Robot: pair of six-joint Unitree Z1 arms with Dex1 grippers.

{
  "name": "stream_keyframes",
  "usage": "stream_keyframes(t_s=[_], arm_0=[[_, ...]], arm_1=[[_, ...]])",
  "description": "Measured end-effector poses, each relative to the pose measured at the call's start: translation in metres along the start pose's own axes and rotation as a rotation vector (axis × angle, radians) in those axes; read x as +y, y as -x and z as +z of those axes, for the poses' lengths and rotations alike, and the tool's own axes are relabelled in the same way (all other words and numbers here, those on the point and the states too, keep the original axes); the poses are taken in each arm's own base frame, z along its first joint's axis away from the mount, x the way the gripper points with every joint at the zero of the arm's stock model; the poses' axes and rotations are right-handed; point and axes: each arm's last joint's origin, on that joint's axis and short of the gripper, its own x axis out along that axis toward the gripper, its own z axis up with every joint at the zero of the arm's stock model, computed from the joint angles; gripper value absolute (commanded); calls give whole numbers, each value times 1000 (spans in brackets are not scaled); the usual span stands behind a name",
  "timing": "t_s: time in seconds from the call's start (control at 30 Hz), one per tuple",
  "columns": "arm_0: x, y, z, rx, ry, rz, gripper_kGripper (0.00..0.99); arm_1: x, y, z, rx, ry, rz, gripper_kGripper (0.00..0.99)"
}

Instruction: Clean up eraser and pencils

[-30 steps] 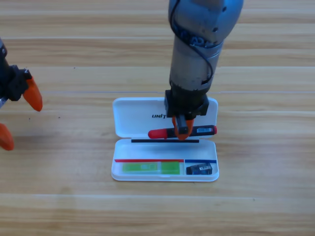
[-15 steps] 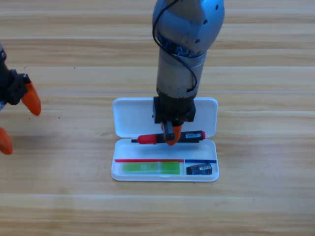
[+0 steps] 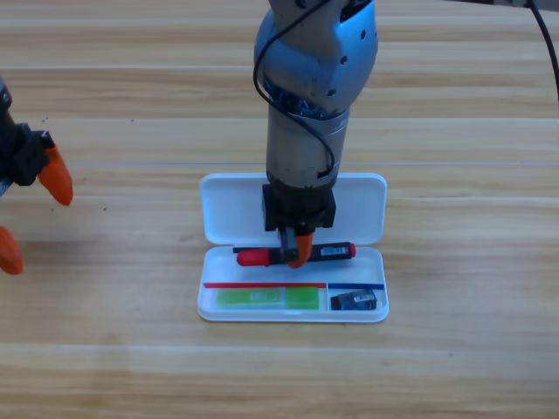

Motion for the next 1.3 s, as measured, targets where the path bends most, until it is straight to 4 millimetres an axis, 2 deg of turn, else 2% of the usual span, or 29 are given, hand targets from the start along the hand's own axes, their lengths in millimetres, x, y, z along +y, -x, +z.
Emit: stream_keyframes(t_s=[0.5,0.53,0.57,0.63,0.67,0.7,0.8,1.3], arm_0=[[0,0,0,0,0,0,990],[0,0,0,0,0,0,990],[0,0,0,0,0,0,990],[0,0,0,0,0,0,990],[0,0,0,0,0,0,990],[0,0,0,0,0,0,990],[0,0,0,0,0,0,990],[-1,-1,2,1,5,-2,990]], arm_1=[[1,0,-2,15,-4,7,0],[1,0,-2,16,-5,8,87],[1,0,-2,17,-7,9,255],[2,0,-2,19,-10,11,707],[2,0,-2,19,-12,11,838],[2,0,-2,19,-13,11,870],[2,0,-2,20,-20,10,902],[1,0,-2,21,-25,8,910]])
